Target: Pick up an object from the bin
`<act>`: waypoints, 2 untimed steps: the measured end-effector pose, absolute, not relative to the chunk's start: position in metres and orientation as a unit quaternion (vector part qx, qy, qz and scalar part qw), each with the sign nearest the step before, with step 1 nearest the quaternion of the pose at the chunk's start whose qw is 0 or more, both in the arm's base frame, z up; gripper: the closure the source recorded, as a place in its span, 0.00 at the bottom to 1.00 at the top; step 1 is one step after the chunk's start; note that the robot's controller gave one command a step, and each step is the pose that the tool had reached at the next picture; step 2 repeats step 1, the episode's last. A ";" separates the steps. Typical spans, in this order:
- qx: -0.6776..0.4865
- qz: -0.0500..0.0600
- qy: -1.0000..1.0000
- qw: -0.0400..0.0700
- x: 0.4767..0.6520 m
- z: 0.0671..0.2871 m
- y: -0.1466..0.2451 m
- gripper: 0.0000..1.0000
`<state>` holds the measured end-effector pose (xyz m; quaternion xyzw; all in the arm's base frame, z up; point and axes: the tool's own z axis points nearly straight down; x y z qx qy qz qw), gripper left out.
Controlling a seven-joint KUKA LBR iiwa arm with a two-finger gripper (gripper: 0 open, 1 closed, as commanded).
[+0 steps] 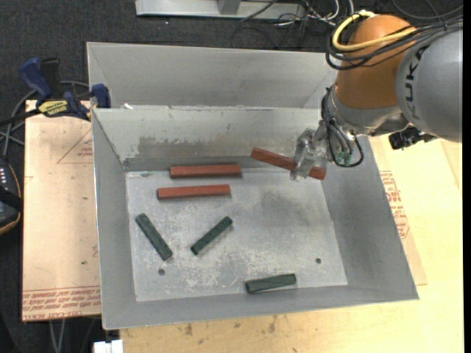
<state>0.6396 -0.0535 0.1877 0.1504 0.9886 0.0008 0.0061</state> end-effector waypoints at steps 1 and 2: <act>0.148 0.001 0.989 0.003 0.637 0.218 -0.044 1.00; 0.148 0.001 0.989 0.003 0.637 0.218 -0.044 1.00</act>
Offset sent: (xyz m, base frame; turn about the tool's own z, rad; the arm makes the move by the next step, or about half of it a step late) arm -0.0045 0.0087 0.0279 -0.0017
